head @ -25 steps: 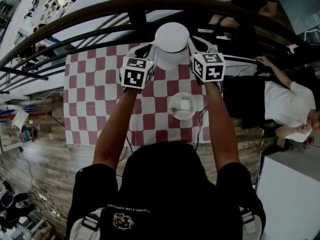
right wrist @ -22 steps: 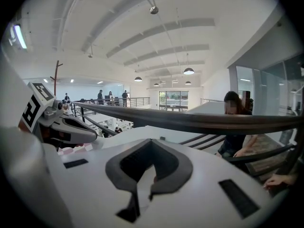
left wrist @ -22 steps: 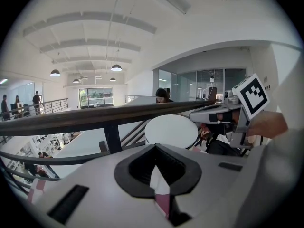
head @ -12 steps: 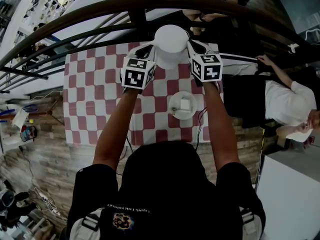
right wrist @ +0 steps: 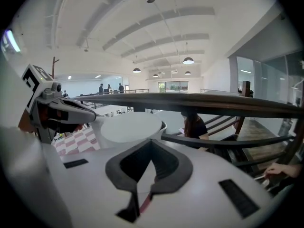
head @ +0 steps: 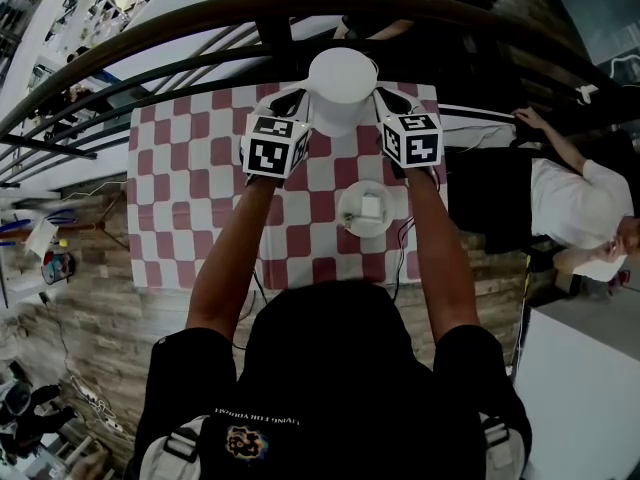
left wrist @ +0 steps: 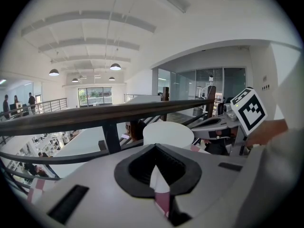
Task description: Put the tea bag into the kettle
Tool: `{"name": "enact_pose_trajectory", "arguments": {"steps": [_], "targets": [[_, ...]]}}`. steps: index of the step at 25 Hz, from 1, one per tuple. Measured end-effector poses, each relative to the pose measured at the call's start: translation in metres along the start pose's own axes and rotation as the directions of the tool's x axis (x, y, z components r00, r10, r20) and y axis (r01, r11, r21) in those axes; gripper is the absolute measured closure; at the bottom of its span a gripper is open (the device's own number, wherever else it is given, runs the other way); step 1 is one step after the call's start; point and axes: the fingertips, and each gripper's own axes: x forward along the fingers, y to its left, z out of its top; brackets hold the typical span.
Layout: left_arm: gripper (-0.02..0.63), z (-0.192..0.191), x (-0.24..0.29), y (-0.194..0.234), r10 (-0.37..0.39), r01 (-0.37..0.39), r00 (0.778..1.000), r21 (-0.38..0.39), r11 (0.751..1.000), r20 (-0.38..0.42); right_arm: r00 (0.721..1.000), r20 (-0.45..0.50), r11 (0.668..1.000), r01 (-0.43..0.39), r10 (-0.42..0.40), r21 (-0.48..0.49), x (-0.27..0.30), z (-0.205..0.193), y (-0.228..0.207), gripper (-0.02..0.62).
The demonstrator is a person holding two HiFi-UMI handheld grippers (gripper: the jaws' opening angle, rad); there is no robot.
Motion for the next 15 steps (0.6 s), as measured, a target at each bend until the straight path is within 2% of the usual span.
{"name": "enact_pose_trajectory", "arguments": {"steps": [6,15], "targets": [[0.603,-0.006,-0.017,-0.005,-0.009,0.009,1.000,0.017,1.000,-0.004,0.999,0.037,1.000,-0.007,0.008,-0.022,-0.023,0.006,0.016,0.581],[0.603,-0.019,-0.070,-0.015,-0.027,0.027,0.999,-0.006,1.000,0.025,0.993,0.113,0.995,-0.023,0.033,-0.093,-0.082,0.017,0.061,0.581]]}}
